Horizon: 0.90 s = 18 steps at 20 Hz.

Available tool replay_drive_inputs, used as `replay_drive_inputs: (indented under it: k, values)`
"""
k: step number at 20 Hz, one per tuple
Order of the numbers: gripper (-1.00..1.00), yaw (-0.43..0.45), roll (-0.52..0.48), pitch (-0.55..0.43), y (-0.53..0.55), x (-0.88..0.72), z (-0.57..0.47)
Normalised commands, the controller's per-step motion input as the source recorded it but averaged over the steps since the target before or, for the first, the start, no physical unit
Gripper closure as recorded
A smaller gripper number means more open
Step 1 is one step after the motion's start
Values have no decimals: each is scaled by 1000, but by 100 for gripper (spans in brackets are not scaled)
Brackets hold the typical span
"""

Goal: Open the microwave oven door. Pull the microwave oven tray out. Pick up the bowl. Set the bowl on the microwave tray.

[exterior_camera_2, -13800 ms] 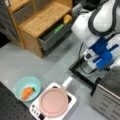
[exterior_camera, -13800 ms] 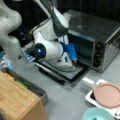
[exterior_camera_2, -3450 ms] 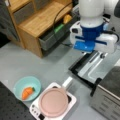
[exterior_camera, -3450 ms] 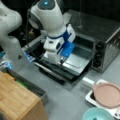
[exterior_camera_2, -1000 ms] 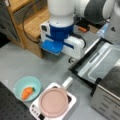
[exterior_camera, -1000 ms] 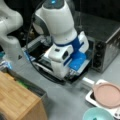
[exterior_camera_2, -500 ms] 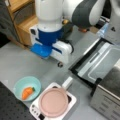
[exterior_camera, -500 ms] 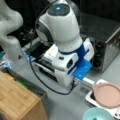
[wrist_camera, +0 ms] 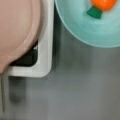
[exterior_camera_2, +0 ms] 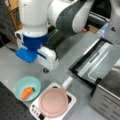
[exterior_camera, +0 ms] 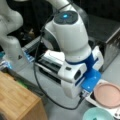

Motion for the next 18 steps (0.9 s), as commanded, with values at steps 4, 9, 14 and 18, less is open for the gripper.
replay_drive_inputs:
  k: [4,9,14,18]
  values:
    - [-100,36,-114,295,-120,501,236]
    - [-100,213,-88,287,-137,520,160]
    - [-100,196,-116,283,-161,487,155]
    - [-100,123,-140,300,-285,426,134]
